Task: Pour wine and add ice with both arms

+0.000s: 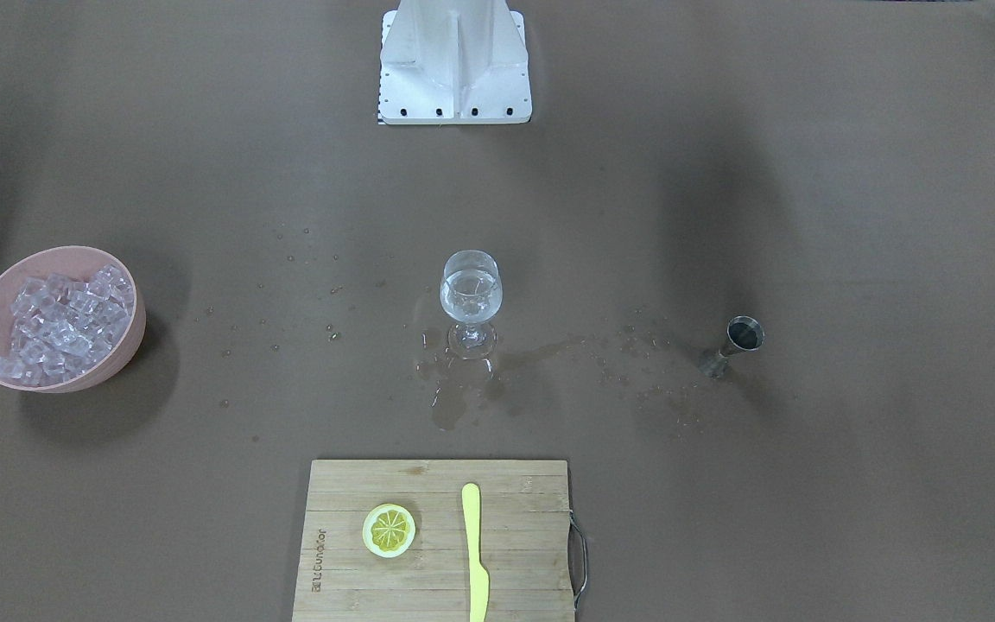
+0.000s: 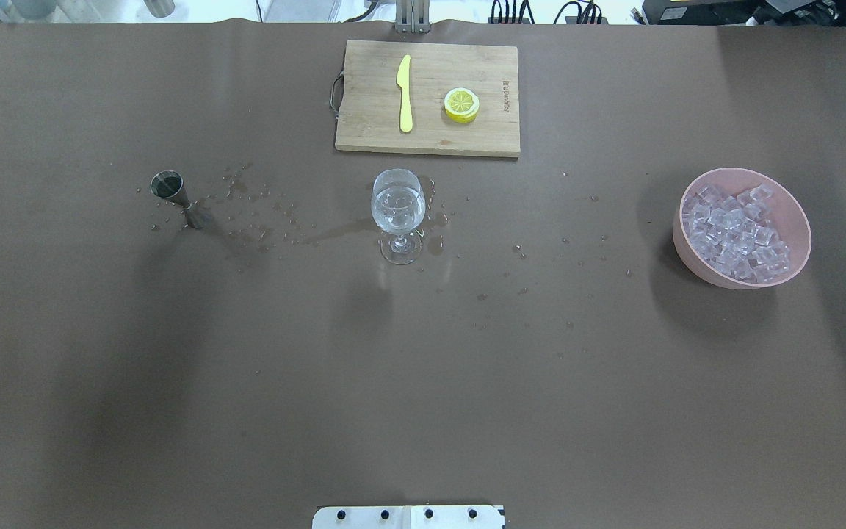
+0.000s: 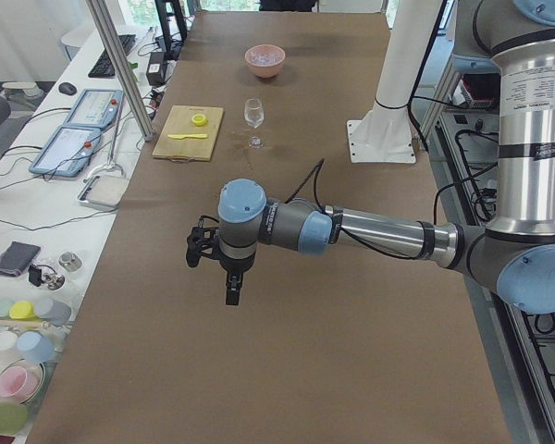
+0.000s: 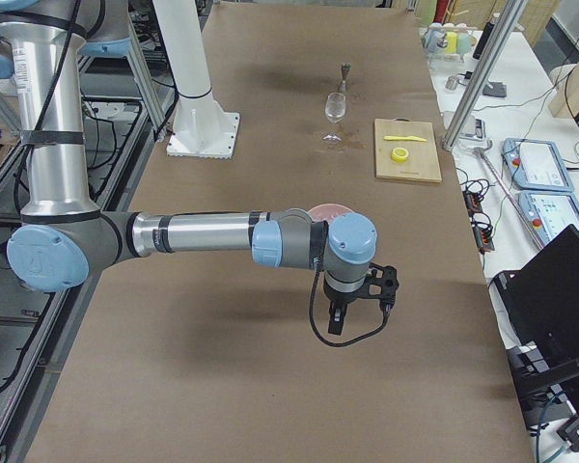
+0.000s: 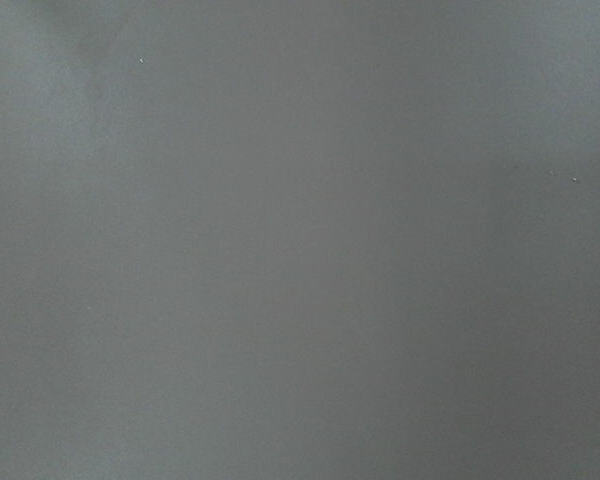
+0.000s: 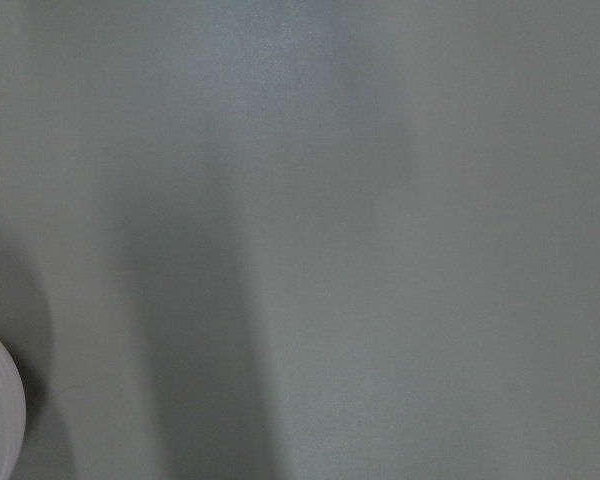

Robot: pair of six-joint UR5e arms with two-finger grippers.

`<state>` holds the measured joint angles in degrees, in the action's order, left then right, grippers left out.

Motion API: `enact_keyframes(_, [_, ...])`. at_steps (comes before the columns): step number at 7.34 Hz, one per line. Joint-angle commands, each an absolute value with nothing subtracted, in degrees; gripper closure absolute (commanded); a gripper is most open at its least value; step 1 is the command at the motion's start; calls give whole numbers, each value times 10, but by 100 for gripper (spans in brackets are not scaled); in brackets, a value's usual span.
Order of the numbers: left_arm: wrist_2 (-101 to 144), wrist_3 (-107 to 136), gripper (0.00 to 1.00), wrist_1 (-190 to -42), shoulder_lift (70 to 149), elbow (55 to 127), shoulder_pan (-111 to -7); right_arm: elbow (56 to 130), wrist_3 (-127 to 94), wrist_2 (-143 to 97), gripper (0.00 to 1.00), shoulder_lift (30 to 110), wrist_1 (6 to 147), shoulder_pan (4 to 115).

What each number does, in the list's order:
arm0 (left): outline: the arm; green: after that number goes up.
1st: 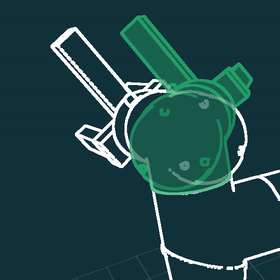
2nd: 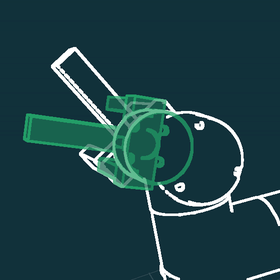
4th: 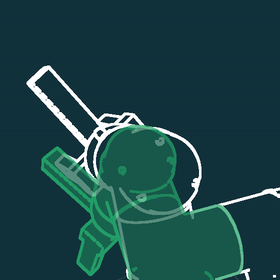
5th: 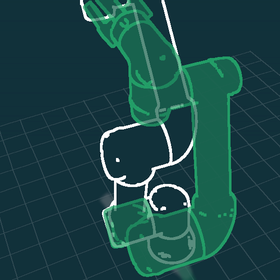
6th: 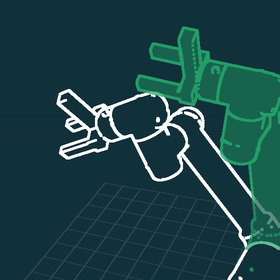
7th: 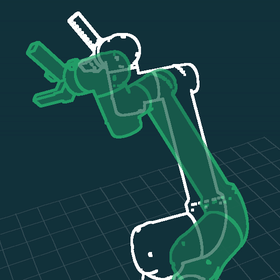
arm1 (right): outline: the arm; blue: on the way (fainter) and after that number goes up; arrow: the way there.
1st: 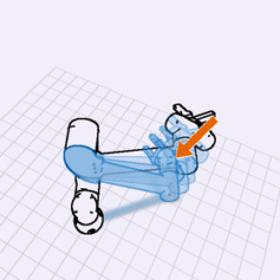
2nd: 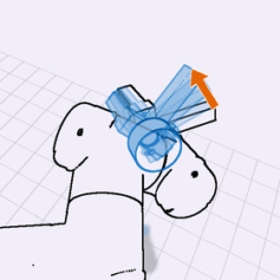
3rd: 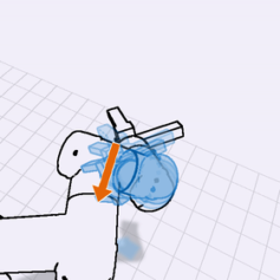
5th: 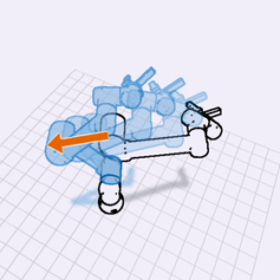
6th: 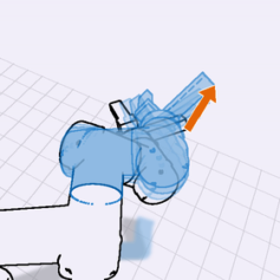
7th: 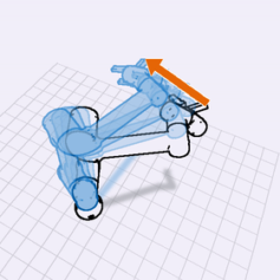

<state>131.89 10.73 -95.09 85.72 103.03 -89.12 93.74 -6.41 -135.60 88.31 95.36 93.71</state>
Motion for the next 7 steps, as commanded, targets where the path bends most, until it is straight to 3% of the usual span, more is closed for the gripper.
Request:
enact_keyframes(1, [1319, 107, 2, -952, 859, 1034, -891, 937, -64, -1356, 0, 883, 954, 937])
enact_keyframes(4, [1339, 117, 2, -941, 897, 1045, -885, 938, -64, -1356, 0, 883, 954, 937])
enact_keyframes(7, [1313, 296, 2, -941, 907, 1146, -783, 937, -64, -1357, 0, 884, 954, 934])
